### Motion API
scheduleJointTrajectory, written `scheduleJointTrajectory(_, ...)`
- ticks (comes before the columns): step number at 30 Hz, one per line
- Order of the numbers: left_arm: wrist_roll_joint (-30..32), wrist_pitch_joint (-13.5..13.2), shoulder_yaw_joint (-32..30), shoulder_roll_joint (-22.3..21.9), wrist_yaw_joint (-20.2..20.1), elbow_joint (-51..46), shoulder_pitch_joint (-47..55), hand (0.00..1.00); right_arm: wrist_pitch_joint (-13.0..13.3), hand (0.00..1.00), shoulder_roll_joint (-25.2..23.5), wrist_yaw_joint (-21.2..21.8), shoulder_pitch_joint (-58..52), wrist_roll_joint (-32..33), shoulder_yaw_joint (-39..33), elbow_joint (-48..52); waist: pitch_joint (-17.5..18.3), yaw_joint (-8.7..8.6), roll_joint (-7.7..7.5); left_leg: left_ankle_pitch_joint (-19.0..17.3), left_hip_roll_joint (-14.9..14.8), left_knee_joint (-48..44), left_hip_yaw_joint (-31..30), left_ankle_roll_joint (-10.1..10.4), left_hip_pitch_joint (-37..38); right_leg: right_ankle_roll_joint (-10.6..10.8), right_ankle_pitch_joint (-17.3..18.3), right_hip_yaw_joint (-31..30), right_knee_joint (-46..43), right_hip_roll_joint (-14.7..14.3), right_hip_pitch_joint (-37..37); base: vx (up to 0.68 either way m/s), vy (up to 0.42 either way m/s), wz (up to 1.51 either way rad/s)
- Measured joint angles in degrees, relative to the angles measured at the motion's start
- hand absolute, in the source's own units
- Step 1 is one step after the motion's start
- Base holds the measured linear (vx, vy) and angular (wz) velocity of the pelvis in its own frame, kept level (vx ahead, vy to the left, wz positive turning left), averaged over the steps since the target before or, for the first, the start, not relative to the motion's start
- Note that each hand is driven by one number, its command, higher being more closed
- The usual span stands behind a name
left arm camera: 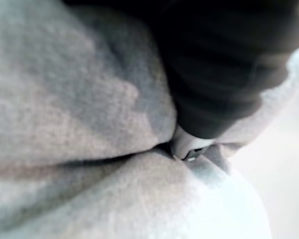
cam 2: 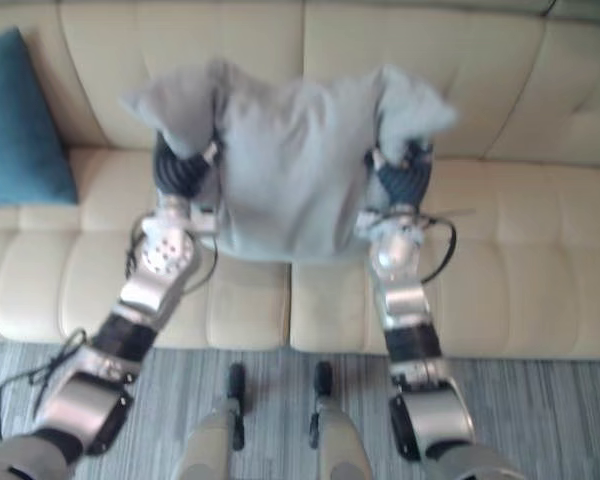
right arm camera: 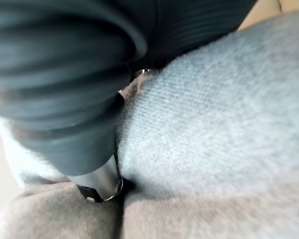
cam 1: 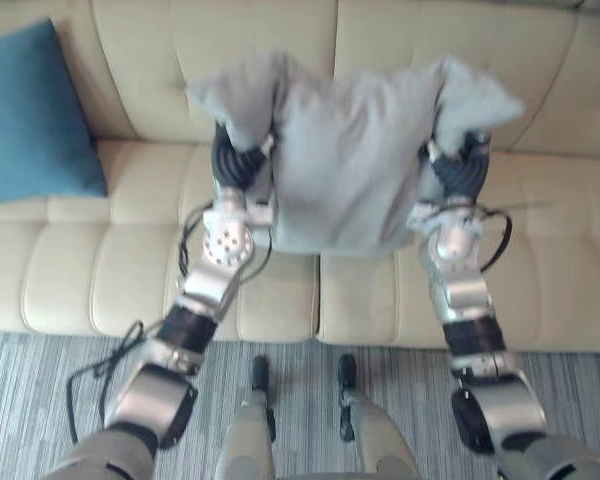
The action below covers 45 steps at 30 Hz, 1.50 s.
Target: Pick up cushions and gather them together orderly.
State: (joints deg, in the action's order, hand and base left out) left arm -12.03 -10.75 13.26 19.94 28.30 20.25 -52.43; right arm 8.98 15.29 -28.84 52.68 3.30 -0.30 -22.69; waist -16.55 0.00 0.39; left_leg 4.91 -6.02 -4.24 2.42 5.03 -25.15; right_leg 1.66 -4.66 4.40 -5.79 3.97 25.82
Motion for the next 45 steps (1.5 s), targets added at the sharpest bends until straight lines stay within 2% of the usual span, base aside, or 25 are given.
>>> scheduleJointTrajectory(2,0.0,-0.2,-0.8,0.7,0.8,3.1,-5.4,1.0,-0.1,1.0,0.9,-1.6,6.5,-1.2,-0.6,-3.3,-2.7,0.03,0.19,1.6,0.1,1.8,-0.2,0.1,-0.9,-0.1,-0.6,0.1,0.1,0.1,1.7,-0.03,-0.014,0.04)
scheduleJointTrajectory(5,-0.3,-0.3,-0.9,1.9,1.4,8.2,-12.1,1.0,-0.3,1.0,1.3,-3.5,13.1,-1.7,-1.5,-7.1,-4.2,-0.24,0.57,3.4,0.1,3.6,-0.9,0.3,-3.8,-0.1,-1.4,0.6,0.3,0.0,5.1,-0.03,-0.012,0.08)
scheduleJointTrajectory(6,-0.5,-0.4,-0.9,2.0,1.5,10.7,-15.1,0.0,-0.4,0.0,1.7,-4.1,15.8,-2.2,-1.7,-8.8,-5.2,-0.37,0.72,4.3,0.2,4.4,-1.2,0.3,-5.0,-0.1,-1.7,0.9,0.3,0.1,6.4,-0.02,-0.017,0.09)
scheduleJointTrajectory(8,-0.5,-0.4,-0.9,2.5,1.7,13.9,-18.9,0.0,-0.5,0.0,2.4,-5.3,19.7,-2.3,-1.7,-11.7,-7.9,-0.49,0.81,5.0,0.3,5.2,-1.4,0.4,-5.4,-0.1,-1.8,1.1,0.3,0.3,7.2,-0.02,-0.007,0.06)
scheduleJointTrajectory(12,-0.6,-0.7,-0.9,4.2,1.6,19.9,-23.2,0.0,-0.8,0.0,3.4,-6.5,25.8,-2.1,-1.9,-19.3,-9.6,-0.97,0.87,5.6,0.6,5.2,-1.7,0.0,-9.6,0.1,-2.4,1.3,0.3,0.6,11.1,-0.01,-0.004,0.04)
scheduleJointTrajectory(14,-0.6,-1.8,-1.0,4.2,1.7,19.9,-25.1,0.0,-0.5,0.0,3.5,-7.5,27.0,-2.0,-2.2,-19.3,-9.6,-0.96,0.86,5.6,0.6,5.2,-2.0,0.0,-10.9,0.1,-2.4,1.4,0.2,0.7,12.4,0.0,-0.006,0.05)
scheduleJointTrajectory(20,-0.6,-1.9,-2.6,4.3,1.5,20.2,-26.4,0.0,-0.3,0.0,3.8,-8.1,27.7,2.4,-4.2,-18.3,-9.7,-0.26,0.84,5.7,0.6,5.2,-1.3,0.1,-11.6,0.1,-2.4,0.8,-1.3,0.6,14.1,0.01,-0.008,-0.02)
scheduleJointTrajectory(25,-0.7,-1.7,-2.6,5.9,-1.4,21.5,-26.5,0.0,0.0,0.0,6.3,-5.1,25.7,7.2,-6.6,-18.3,-9.7,-0.17,0.84,6.0,0.4,5.2,-1.3,0.3,-11.4,0.1,-2.3,1.2,-3.0,0.8,14.5,0.0,-0.005,0.01)
scheduleJointTrajectory(26,-2.0,-1.7,-2.9,7.3,-1.8,21.5,-26.5,0.0,0.1,0.0,8.0,-3.6,23.8,10.6,-7.6,-17.6,-9.7,0.03,0.83,6.1,0.5,5.2,-1.3,0.2,-11.1,-0.1,-2.0,1.2,-3.6,0.9,14.5,-0.02,-0.016,0.05)
scheduleJointTrajectory(31,-6.7,-1.6,-9.8,11.7,-2.5,19.4,-25.8,0.0,1.1,0.0,10.7,-0.5,15.5,18.4,-11.5,-10.4,-9.7,0.64,0.79,7.4,0.3,8.0,-0.3,0.2,-8.4,-0.1,-0.8,0.8,-5.0,1.2,13.8,-0.02,-0.029,-0.02)
scheduleJointTrajectory(35,-8.6,-2.4,-14.1,11.8,-2.5,11.9,-17.5,0.0,1.9,0.0,11.7,2.2,5.7,21.7,-13.6,-4.3,-9.5,0.67,0.7,7.4,0.3,8.2,0.0,0.1,-4.6,0.2,-0.5,0.9,-5.0,1.2,10.0,0.01,-0.017,0.0)
scheduleJointTrajectory(39,-9.0,-2.7,-17.2,8.4,-2.8,3.3,-3.1,0.0,2.5,0.0,11.7,5.5,-7.7,21.9,-15.3,4.8,-9.2,0.67,0.59,6.1,0.3,8.2,0.1,-0.3,-0.8,0.4,0.8,1.2,-5.0,1.3,5.9,0.04,-0.042,0.06)
scheduleJointTrajectory(40,-8.8,-2.7,-18.1,5.4,-3.7,0.2,4.1,0.0,2.5,0.0,11.1,7.2,-14.4,21.4,-15.4,8.4,-9.1,0.74,0.53,5.6,0.4,8.0,0.1,-0.5,0.9,0.5,1.4,1.3,-5.0,1.4,4.1,0.05,-0.041,0.05)
scheduleJointTrajectory(41,-8.3,-2.7,-18.3,2.1,-4.0,-2.0,11.1,0.0,2.6,0.0,8.8,8.4,-20.4,21.2,-15.4,11.3,-7.6,0.79,0.17,5.1,0.5,7.9,0.1,-0.5,1.4,0.5,1.9,1.4,-5.0,1.4,3.6,0.05,-0.041,0.05)
scheduleJointTrajectory(42,-8.3,-2.6,-18.4,0.7,-4.4,-2.8,13.8,0.0,2.5,0.0,7.6,8.9,-22.7,20.7,-15.4,12.1,-6.9,0.82,0.09,4.8,0.5,7.9,0.0,-0.6,1.4,0.6,2.1,1.5,-5.0,1.5,3.5,0.08,-0.027,0.05)
scheduleJointTrajectory(43,-7.5,-2.4,-18.0,-3.4,-6.1,-4.2,21.0,0.0,2.5,0.0,4.2,10.4,-28.8,18.7,-15.4,13.4,-5.7,0.88,-0.22,4.5,0.5,8.0,0.0,-0.8,2.3,0.7,2.6,1.6,-5.0,1.5,2.4,0.1,-0.02,0.07)
scheduleJointTrajectory(45,-5.8,-1.7,-16.1,-8.7,-8.6,-4.6,30.6,0.0,2.1,0.0,-1.3,12.5,-36.8,16.3,-15.4,13.3,-5.4,1.05,-0.5,4.0,0.6,7.6,-0.1,-0.5,4.9,0.6,3.3,1.7,-4.9,1.5,-0.3,0.12,-0.035,0.05)
